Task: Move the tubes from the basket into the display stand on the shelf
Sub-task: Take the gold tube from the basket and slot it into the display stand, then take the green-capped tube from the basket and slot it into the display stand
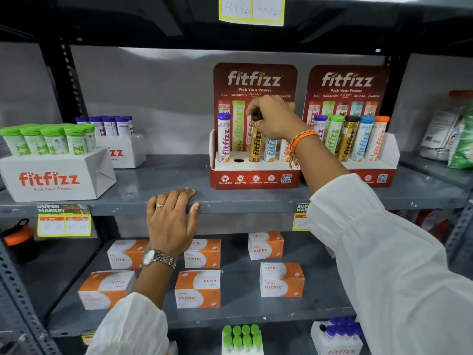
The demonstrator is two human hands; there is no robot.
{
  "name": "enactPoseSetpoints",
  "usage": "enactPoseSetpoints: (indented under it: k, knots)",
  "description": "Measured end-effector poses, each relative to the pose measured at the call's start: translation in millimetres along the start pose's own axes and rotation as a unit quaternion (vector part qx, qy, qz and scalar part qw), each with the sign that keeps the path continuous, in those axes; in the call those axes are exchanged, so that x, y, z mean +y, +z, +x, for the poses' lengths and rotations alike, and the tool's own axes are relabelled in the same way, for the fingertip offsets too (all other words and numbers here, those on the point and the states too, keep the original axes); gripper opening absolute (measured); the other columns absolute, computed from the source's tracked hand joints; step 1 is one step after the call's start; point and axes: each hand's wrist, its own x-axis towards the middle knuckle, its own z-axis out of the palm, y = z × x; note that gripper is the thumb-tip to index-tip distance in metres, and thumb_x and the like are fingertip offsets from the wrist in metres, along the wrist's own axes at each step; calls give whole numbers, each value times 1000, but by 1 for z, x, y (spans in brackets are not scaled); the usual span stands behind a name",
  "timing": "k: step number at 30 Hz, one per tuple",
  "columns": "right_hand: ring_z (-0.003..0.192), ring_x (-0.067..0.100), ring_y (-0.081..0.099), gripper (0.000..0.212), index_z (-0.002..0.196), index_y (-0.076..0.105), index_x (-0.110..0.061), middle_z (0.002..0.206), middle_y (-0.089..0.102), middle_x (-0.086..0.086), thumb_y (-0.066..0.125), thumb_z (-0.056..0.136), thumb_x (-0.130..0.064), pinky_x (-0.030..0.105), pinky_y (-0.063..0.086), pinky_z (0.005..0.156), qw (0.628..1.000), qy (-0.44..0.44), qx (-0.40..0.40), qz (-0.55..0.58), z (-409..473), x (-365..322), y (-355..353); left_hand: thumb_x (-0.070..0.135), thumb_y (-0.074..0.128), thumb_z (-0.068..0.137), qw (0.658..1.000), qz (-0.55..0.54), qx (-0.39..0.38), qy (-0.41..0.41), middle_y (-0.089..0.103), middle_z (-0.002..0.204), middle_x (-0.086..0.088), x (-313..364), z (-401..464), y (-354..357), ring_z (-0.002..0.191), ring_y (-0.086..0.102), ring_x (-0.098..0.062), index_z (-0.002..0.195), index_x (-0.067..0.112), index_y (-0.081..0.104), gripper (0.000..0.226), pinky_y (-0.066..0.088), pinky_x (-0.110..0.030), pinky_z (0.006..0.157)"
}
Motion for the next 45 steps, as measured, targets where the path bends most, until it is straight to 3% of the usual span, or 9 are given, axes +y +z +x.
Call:
enactPoseSetpoints:
  k: [6,13,18,21,24,29,37,42,45]
  knots:
    - [123,24,55,48,121,65,-23,120,66,0,61,85,10,52,33,103,999,-7,-21,28,6,4,2,44,37,100,1000,-1,-4,-1,71,111,-8,1,0,0,97,60,-31,115,15,68,45,36,-45,95]
    - [124,26,53,47,125,62,-25,125,64,2,61,88,5,39,24,89,999,3,-29,20,7,2,0,45,36,100,1000,-4,-2,1,71,111,-7,2,0,-1,97,61,-31,115,14,69,47,36,-44,95]
    - [134,29,48,55,133,55,-25,137,59,4,66,86,0,53,30,107,998,4,-37,49,2,-1,-5,46,35,100,1000,-18,-9,-2,71,112,-6,2,1,-4,98,61,-30,116,15,69,48,35,-44,96]
    - [139,28,39,57,135,51,-27,141,55,1,68,86,-4,58,31,110,997,-8,5,71,-7,-10,-7,44,41,99,997,-74,3,-3,71,108,-4,0,-1,-12,99,60,-27,120,18,67,42,37,-41,92]
    - [136,26,40,57,135,50,-28,139,55,-2,68,86,-5,57,30,109,992,-24,73,100,-22,-26,-3,36,50,96,992,-101,77,-12,70,101,-3,-3,-4,-34,95,58,-24,120,18,66,35,31,-34,82]
    - [113,18,54,48,124,55,-28,117,62,-7,68,81,-13,54,42,96,966,-98,139,197,-58,-72,24,28,57,91,989,-87,115,-17,69,101,0,-9,-29,-91,97,57,-21,119,17,67,31,30,-34,84]
    - [110,15,55,35,123,57,-30,109,64,-14,68,90,-28,47,35,92,926,-221,50,301,-155,-159,115,39,54,94,982,-88,-80,-146,66,110,7,-56,-175,-151,98,58,-24,130,26,56,39,43,-45,81]
    - [108,14,50,31,117,60,-26,107,65,-11,55,88,-35,42,30,85,896,-276,-108,330,-231,-212,196,53,47,96,945,-77,-228,-224,59,109,31,-68,-313,-173,101,56,-5,128,47,46,32,44,-32,79]
    - [116,18,51,31,122,57,-27,115,64,-8,61,93,-37,47,31,95,863,-307,-250,312,-283,-241,243,51,51,94,913,-77,-290,-278,57,105,38,-59,-398,-187,97,53,4,120,62,40,30,46,-27,78]
